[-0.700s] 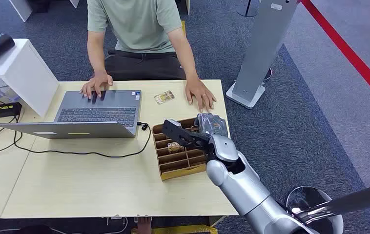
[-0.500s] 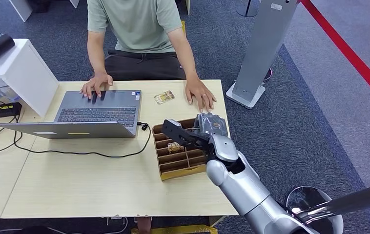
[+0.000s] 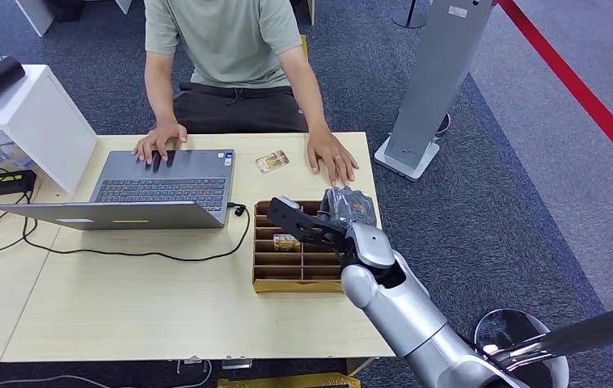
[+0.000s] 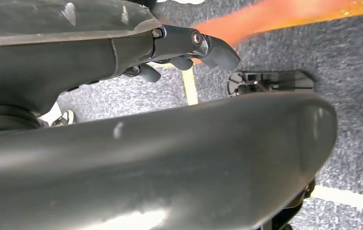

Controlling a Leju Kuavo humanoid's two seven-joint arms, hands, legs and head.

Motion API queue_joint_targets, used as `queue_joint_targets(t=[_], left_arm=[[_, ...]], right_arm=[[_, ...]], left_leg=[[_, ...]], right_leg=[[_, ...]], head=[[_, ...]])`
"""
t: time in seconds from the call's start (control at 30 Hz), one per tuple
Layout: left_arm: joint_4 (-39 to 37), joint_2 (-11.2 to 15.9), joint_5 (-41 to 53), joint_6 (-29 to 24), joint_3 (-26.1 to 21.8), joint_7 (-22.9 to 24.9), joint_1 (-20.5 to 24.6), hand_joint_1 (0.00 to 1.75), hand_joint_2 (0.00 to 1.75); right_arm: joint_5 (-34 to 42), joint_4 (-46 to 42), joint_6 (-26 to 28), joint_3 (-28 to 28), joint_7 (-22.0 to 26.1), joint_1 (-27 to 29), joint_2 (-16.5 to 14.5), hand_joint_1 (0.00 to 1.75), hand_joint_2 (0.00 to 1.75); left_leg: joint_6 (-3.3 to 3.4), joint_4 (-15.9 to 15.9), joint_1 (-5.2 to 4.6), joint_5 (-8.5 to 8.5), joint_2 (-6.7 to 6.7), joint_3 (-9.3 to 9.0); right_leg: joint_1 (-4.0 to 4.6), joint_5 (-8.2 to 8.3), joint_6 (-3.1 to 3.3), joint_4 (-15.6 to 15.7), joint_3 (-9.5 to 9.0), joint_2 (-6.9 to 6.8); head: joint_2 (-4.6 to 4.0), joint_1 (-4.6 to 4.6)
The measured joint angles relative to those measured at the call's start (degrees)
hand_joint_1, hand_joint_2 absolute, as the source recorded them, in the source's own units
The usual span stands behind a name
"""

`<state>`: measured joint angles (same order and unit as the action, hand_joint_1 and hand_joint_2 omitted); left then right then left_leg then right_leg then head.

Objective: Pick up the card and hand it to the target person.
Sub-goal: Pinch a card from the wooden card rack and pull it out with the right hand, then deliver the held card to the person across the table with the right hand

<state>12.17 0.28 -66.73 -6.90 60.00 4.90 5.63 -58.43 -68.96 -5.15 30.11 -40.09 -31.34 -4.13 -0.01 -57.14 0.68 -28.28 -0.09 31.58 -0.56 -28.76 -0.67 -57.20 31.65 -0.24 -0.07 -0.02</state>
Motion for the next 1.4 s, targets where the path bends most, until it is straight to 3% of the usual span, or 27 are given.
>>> queue_joint_targets(t=[0.53,1.03,1.17,1.3,1.4], left_arm=[[0.0,0.0,-1.3,0.4,0.0,-0.4,-0.1,0.0,0.0],[0.0,0.1,-0.1,0.4,0.0,-1.0,0.0,0.0,0.0],[0.0,0.0,1.0,0.7,0.1,-0.9,0.2,0.0,0.0],[0.0,0.0,1.3,1.1,0.2,-0.7,0.7,0.0,0.0],[0.0,0.0,1.4,1.5,0.2,-0.6,0.8,0.0,0.0]], right_arm=[[3.8,-4.2,1.4,3.4,0.0,-2.6,0.2,1.62,1.75],[5.2,-10.2,3.2,6.0,0.4,-13.5,1.1,1.62,1.75],[6.4,-5.0,9.4,8.1,5.2,-19.1,1.0,1.62,1.75],[6.7,6.1,15.3,10.6,12.1,-23.9,-0.7,1.62,1.75],[7.1,14.0,17.3,12.1,14.7,-25.9,-2.1,1.62,1.75]], left_leg=[[-0.01,0.0,0.0,0.0,0.0,0.0],[-0.01,0.0,0.0,0.02,0.0,0.03],[-0.02,0.0,0.0,0.03,-0.01,0.05],[-0.04,0.0,0.01,0.06,-0.05,0.06],[-0.03,0.0,0.01,0.07,-0.06,0.07]], right_leg=[[0.0,0.0,0.0,0.0,0.01,0.01],[0.0,0.01,0.0,0.0,0.02,0.01],[0.0,0.01,0.0,0.0,0.0,-0.02],[0.01,0.01,0.01,0.0,-0.01,-0.06],[0.01,0.01,0.01,0.0,0.0,-0.1]], head=[[0.0,0.01],[0.0,0.02],[0.0,0.0],[0.0,-0.01],[0.0,-0.02]])
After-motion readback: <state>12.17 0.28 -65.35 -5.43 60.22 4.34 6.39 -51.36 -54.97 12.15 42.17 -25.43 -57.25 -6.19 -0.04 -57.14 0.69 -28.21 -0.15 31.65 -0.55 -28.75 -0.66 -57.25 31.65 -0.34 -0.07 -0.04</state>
